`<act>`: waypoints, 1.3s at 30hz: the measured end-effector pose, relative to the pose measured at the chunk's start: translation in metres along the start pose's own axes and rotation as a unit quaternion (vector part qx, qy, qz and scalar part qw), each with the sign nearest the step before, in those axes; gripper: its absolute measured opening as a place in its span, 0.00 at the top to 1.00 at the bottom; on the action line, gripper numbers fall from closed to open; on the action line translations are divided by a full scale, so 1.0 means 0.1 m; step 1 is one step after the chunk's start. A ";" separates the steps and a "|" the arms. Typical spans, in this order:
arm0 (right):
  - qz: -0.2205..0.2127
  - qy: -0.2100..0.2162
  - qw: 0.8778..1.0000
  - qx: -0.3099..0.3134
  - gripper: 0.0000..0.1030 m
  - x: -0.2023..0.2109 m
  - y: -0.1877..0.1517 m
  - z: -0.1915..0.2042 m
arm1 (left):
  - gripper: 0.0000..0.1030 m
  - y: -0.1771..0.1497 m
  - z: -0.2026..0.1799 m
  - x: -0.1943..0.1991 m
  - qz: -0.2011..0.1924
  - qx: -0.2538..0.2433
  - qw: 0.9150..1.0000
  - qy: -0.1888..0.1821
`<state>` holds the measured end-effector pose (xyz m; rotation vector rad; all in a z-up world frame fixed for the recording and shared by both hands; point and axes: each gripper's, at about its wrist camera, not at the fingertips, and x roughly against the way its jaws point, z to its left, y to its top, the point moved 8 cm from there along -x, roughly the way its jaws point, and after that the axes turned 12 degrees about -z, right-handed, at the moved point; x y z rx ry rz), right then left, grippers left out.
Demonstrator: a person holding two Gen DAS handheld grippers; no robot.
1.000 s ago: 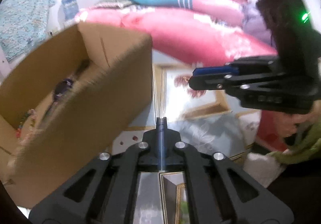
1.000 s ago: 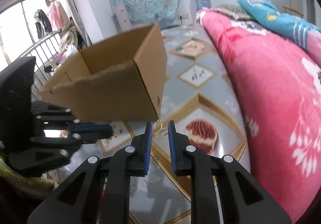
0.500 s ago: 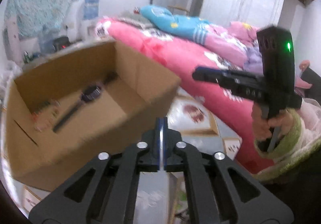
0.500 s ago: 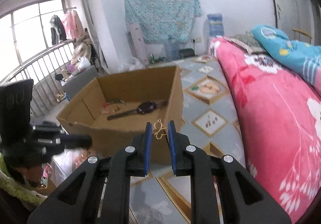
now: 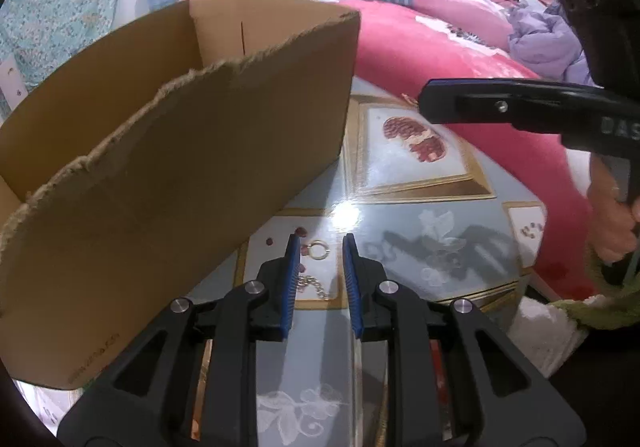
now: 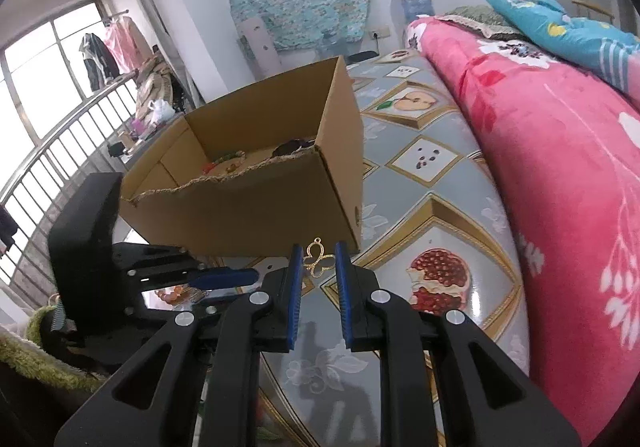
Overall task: Organize jewelry
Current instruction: 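Grasp the gold ring with the left tool while the right tool grasps the gold butterfly pendant, then carry the ring and pendant into the box and open both tools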
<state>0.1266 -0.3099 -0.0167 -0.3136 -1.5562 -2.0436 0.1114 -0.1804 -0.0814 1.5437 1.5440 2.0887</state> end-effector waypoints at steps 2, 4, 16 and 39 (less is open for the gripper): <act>0.002 0.006 1.000 -0.003 0.84 -0.04 -0.01 0.00 | 0.80 -0.02 0.02 -0.06 0.008 0.002 1.000 -0.003; 0.003 0.009 1.000 -0.005 0.84 -0.06 -0.02 -0.02 | 0.80 -0.06 0.02 -0.12 0.019 0.002 1.000 -0.008; 0.009 0.011 1.000 -0.027 0.84 -0.13 -0.03 -0.20 | 0.90 0.02 -0.02 -0.21 0.013 -0.036 0.999 -0.004; -0.041 0.089 0.993 0.070 0.84 -0.29 0.79 0.64 | 0.90 0.78 0.68 1.02 -0.122 0.032 0.989 0.080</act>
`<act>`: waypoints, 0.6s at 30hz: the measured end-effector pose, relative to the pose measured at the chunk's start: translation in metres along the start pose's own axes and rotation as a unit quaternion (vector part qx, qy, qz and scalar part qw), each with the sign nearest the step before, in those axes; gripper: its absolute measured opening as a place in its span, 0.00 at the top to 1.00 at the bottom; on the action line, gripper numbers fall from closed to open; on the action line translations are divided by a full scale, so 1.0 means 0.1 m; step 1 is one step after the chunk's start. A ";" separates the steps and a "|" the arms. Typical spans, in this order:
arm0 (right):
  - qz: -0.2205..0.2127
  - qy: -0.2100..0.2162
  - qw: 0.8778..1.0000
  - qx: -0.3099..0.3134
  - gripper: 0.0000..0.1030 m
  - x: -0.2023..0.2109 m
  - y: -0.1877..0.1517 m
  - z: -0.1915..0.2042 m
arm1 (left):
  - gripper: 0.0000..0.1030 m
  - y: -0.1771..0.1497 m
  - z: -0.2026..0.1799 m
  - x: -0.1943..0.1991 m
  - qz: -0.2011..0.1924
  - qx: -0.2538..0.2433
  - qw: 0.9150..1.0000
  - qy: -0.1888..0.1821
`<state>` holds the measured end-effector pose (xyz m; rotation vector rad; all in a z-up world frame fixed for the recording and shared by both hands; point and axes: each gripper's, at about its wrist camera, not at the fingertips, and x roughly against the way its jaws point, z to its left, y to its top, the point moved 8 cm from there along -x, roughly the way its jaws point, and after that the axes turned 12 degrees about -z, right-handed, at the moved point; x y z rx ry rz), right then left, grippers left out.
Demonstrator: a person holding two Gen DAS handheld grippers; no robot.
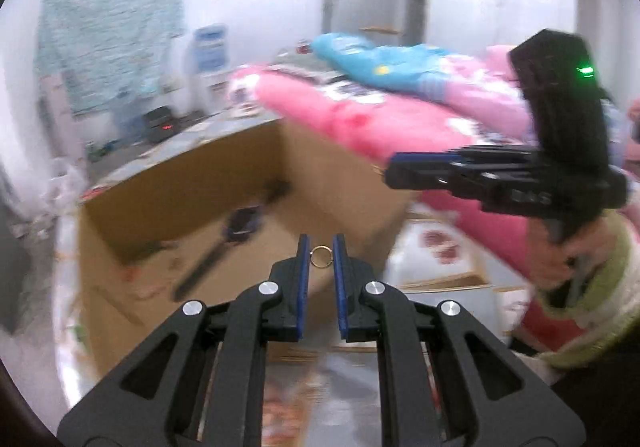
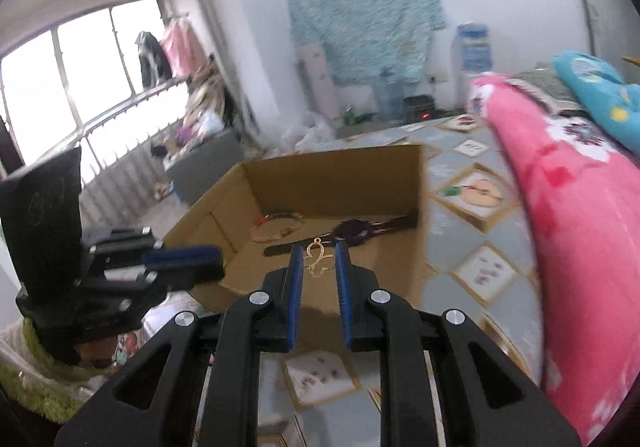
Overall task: Organize jewelry
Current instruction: 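Carry the ring and pendant into the box and open both tools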
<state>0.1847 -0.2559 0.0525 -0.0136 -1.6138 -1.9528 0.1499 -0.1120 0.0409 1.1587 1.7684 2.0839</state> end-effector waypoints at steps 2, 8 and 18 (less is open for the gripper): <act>0.037 0.011 0.999 0.013 0.84 -0.28 -0.04 0.11 | 0.90 -0.06 0.23 -0.11 0.026 0.011 0.999 0.033; 0.134 0.012 0.991 0.015 0.84 -0.91 -0.29 0.21 | 0.89 -0.31 0.79 -0.42 0.092 0.066 0.990 0.089; 0.124 0.013 0.991 -0.052 0.83 -0.87 -0.23 -0.02 | 0.78 -0.36 1.04 -0.40 0.081 0.093 0.986 0.115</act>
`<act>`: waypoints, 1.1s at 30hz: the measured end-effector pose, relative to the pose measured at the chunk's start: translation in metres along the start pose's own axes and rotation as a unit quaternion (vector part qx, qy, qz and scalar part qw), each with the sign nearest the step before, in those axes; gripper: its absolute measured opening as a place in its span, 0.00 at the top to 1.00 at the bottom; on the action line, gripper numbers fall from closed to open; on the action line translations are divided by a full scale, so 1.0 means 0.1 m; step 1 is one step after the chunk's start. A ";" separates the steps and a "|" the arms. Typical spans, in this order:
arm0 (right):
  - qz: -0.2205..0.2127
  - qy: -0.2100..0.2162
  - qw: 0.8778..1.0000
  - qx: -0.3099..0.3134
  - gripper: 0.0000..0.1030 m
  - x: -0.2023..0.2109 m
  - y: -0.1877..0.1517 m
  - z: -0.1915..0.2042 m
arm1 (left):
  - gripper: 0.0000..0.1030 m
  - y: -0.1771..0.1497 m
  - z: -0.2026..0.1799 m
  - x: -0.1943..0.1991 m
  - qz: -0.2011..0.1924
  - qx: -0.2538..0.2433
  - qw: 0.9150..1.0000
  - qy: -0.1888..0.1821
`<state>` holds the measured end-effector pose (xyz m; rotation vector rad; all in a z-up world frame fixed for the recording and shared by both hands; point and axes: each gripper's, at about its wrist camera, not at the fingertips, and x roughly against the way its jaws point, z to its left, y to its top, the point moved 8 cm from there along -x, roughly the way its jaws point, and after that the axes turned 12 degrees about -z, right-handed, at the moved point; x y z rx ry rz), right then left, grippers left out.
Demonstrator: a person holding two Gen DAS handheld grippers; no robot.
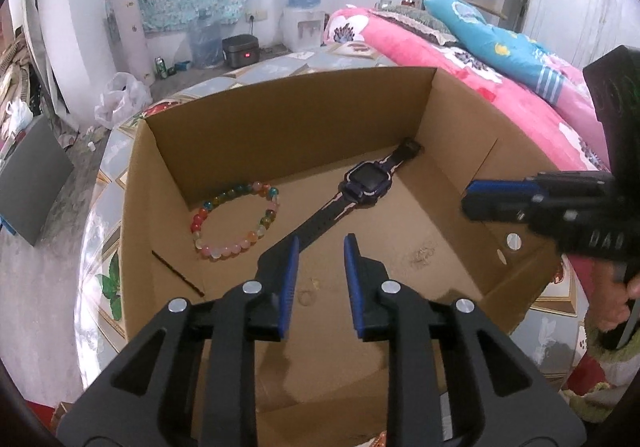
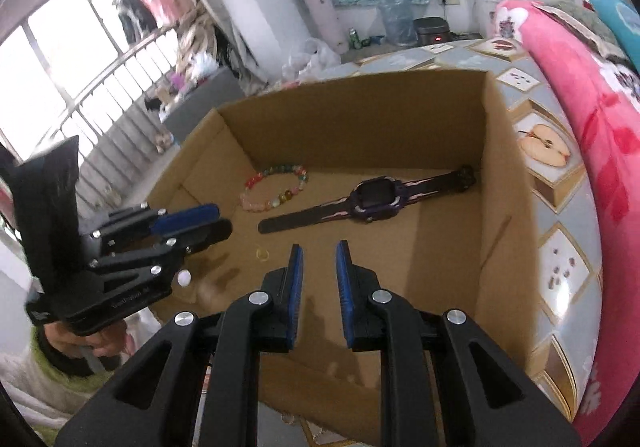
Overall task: Organize jewelry
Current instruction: 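Carry the ring and pendant into the box and open both tools, then withdraw both tools from the box toward the remaining jewelry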
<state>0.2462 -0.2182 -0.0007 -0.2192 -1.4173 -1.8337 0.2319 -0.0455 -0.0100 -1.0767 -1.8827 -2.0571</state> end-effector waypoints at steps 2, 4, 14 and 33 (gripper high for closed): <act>-0.016 -0.004 1.000 -0.005 0.83 0.08 0.06 -0.04 | 0.77 0.03 -0.02 0.02 -0.011 0.002 1.000 -0.001; -0.038 -0.003 0.999 -0.011 0.83 0.24 0.11 -0.09 | 0.75 0.07 -0.03 0.07 -0.025 0.005 1.000 -0.004; -0.121 0.006 0.993 0.002 0.83 1.09 0.05 -0.08 | 0.63 0.07 -0.21 0.72 -0.097 0.012 0.994 -0.044; 0.060 -0.049 0.997 0.012 0.83 0.59 -1.37 -0.12 | 0.54 -1.25 -1.15 0.58 0.025 -0.081 0.993 -0.077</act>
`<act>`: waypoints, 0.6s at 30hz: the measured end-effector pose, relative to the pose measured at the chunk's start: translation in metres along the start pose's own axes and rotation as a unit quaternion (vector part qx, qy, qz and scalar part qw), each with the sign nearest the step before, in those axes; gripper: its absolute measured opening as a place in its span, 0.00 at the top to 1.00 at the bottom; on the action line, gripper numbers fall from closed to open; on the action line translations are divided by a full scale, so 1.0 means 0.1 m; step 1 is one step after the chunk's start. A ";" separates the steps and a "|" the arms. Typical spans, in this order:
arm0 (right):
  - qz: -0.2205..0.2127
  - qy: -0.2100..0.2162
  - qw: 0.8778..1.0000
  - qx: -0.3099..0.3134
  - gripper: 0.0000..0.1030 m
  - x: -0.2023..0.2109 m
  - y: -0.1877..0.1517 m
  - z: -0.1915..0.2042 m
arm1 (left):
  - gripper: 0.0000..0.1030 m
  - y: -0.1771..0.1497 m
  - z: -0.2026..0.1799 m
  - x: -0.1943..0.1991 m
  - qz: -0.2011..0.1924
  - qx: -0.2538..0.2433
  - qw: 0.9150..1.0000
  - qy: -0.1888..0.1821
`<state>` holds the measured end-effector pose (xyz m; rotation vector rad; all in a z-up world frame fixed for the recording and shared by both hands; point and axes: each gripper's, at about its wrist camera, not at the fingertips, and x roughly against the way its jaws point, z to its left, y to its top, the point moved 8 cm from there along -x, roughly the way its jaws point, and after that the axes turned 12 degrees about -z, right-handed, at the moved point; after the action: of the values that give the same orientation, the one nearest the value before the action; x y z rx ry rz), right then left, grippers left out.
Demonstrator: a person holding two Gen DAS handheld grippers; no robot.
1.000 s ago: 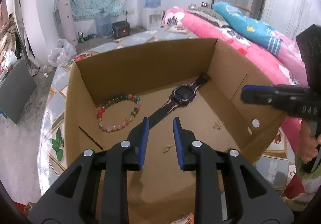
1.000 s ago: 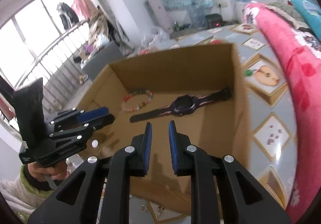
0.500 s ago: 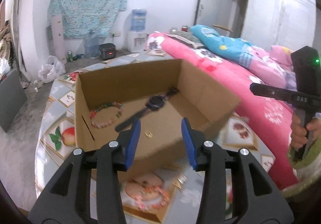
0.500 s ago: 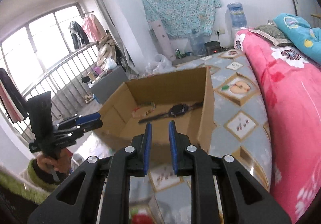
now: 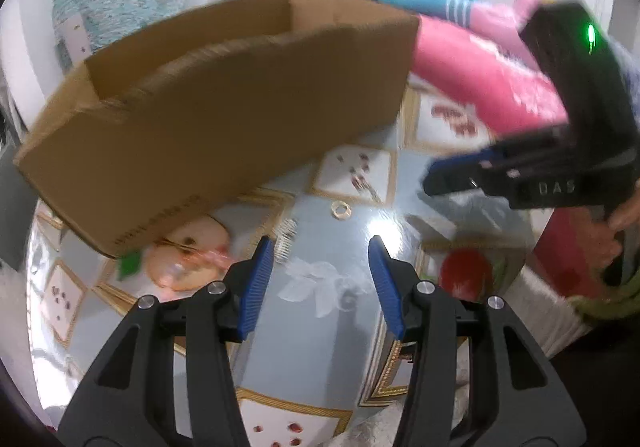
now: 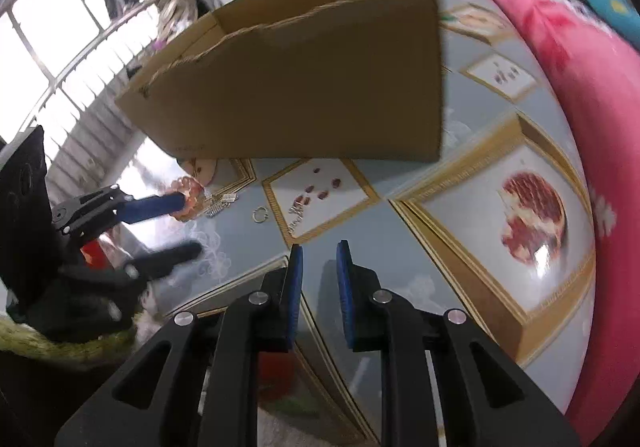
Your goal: Organize jewelry
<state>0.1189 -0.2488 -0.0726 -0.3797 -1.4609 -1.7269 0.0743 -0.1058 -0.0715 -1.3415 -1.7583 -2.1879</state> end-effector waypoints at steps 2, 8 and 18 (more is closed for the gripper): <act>-0.005 0.000 1.000 0.017 0.83 -0.03 0.04 0.06 | 0.54 -0.04 -0.05 -0.09 0.010 -0.007 1.000 -0.001; -0.020 0.003 0.999 0.036 0.83 -0.10 0.10 0.13 | 0.61 -0.06 -0.18 -0.23 0.010 -0.018 1.000 -0.016; -0.017 -0.003 0.996 0.088 0.84 -0.30 0.13 0.25 | 0.67 -0.06 -0.22 -0.25 0.004 -0.027 0.999 -0.025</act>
<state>0.1408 -0.2135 -0.0773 -0.2686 -1.6180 -1.6087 0.0743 -0.1332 -0.0913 -1.4250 -1.7195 -2.2322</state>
